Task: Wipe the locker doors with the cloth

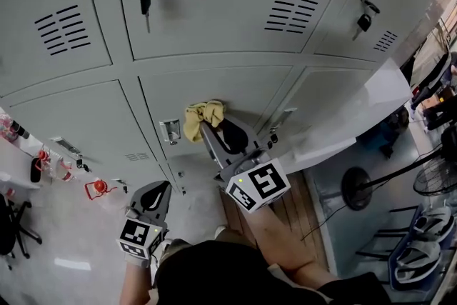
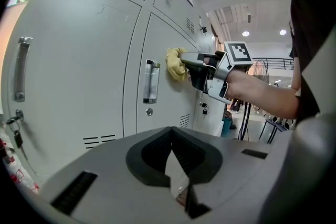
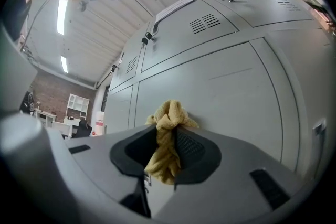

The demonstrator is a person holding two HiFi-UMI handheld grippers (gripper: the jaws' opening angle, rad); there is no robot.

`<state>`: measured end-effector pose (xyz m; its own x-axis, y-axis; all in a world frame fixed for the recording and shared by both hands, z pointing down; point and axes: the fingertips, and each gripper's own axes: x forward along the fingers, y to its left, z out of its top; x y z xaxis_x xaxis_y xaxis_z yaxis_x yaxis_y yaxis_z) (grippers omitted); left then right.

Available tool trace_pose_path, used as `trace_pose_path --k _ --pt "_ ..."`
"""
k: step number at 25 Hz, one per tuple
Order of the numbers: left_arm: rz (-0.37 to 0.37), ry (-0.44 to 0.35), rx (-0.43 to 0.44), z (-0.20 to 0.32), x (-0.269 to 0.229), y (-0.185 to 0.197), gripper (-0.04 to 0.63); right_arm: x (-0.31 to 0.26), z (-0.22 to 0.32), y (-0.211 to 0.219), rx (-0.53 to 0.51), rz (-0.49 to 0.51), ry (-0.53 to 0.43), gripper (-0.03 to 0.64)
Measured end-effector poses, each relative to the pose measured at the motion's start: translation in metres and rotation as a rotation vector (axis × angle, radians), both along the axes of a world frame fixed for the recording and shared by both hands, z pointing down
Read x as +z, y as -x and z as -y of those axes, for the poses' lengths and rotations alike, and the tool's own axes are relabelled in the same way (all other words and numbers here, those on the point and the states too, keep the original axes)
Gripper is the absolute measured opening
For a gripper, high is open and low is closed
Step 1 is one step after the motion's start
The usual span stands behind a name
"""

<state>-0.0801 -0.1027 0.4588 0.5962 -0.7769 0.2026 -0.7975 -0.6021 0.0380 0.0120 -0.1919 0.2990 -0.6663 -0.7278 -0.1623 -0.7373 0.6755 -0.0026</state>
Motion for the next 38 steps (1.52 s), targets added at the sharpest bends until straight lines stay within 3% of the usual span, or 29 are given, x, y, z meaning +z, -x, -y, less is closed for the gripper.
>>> trace_pose_path --k 17,29,38 --pt "0.007 0.013 -0.061 -0.022 0.003 0.059 0.009 0.000 -0.010 0.072 -0.034 -0.065 -0.017 0.112" --pt "0.003 0.026 -0.071 -0.032 0.008 0.054 0.008 0.000 -0.017 0.083 0.049 -0.268 -0.152 0.113" --pt "0.000 0.029 -0.099 -0.036 0.009 0.056 0.009 -0.011 -0.024 0.083 0.075 -0.277 -0.216 0.110"
